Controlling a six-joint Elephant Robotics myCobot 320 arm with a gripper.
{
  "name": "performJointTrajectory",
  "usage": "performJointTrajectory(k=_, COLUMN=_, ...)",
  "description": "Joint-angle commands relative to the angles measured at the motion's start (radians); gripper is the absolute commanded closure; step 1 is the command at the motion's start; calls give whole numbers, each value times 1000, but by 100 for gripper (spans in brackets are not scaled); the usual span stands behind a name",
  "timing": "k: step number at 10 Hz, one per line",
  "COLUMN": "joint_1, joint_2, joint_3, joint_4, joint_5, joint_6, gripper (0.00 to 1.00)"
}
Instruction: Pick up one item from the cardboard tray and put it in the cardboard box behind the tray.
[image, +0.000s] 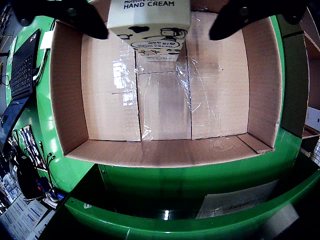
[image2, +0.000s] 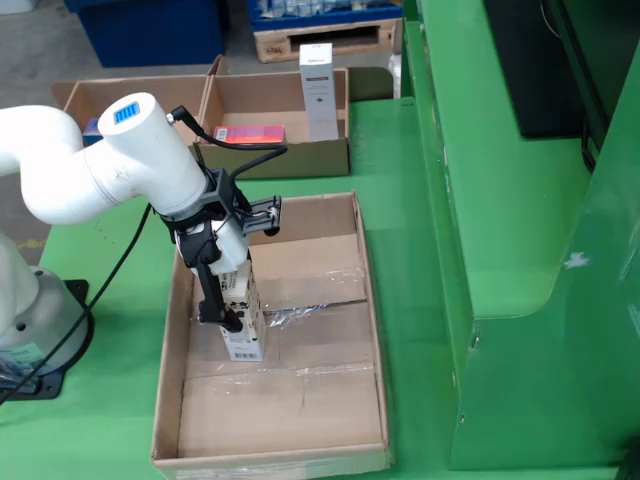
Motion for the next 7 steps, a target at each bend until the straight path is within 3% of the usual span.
performJointTrajectory(k=1, joint_1=-1, joint_2=20, joint_3=24, joint_4=12, joint_5=-1, joint_6=0, gripper=70)
performJointTrajectory(k=4, joint_1=-1, joint_2=20, joint_3=24, joint_4=12, joint_5=-1, joint_6=0, gripper=100)
performJointTrajectory(k=7, joint_1=-1, joint_2=20, joint_3=24, joint_4=12, joint_5=-1, joint_6=0, gripper=100)
